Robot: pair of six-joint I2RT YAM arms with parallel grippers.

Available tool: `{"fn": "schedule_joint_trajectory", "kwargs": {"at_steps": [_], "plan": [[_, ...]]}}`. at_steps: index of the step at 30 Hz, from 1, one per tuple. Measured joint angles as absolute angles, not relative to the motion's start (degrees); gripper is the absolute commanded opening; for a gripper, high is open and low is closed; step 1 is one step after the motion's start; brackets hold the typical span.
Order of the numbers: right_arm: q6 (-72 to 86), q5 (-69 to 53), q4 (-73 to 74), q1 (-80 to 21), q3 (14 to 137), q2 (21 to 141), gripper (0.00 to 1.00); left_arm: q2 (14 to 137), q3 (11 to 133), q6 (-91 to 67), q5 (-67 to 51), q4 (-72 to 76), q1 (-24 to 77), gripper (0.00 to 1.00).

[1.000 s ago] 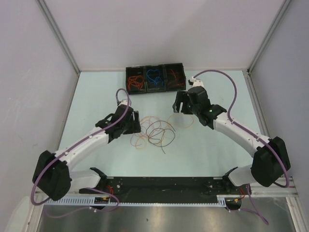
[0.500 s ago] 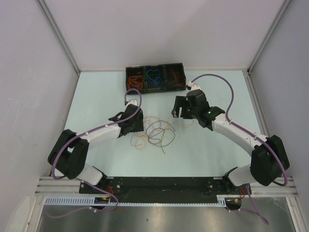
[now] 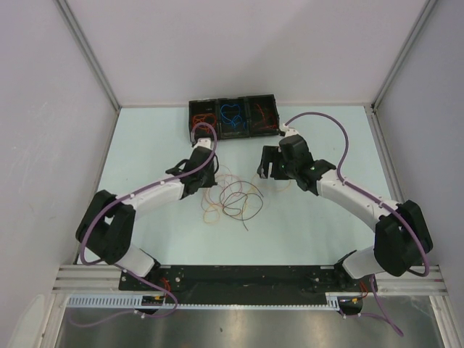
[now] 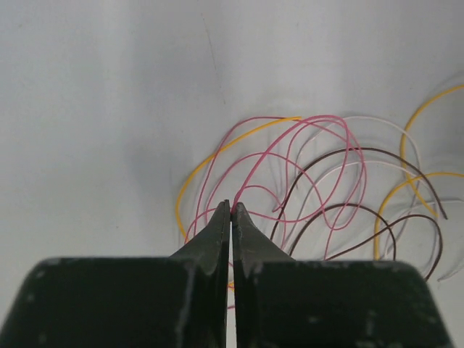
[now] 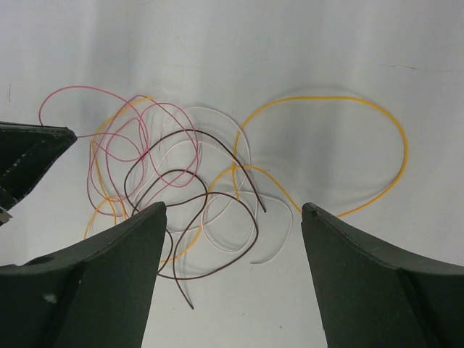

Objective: Untangle the cables

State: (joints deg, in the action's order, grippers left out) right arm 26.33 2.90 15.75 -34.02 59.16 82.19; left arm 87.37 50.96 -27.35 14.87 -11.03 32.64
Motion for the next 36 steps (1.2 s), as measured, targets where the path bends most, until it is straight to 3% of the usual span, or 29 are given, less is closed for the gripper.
{"fn": "schedule_joint_trajectory", "kwargs": {"at_steps": [7, 13, 25, 36], "plan": [[26.3, 2.5, 15.8, -34.0, 58.9, 81.9, 0.79, 81.8, 58.7, -27.4, 14.9, -19.7, 33.5, 0.00], [26.4, 1.6, 15.7, -34.0, 58.9, 79.6, 0.79, 74.5, 74.8, -26.7, 14.8, -28.8, 33.6, 0.00], [26.5, -3.9, 14.3, -32.6, 58.8, 70.1, 0.83, 77.4, 125.8, -22.4, 12.5, -43.9, 33.6, 0.00], [27.0, -18.5, 2.6, -29.4, 58.6, 56.3, 0.84, 77.9, 127.3, -22.4, 7.4, -45.7, 33.6, 0.00]]}}
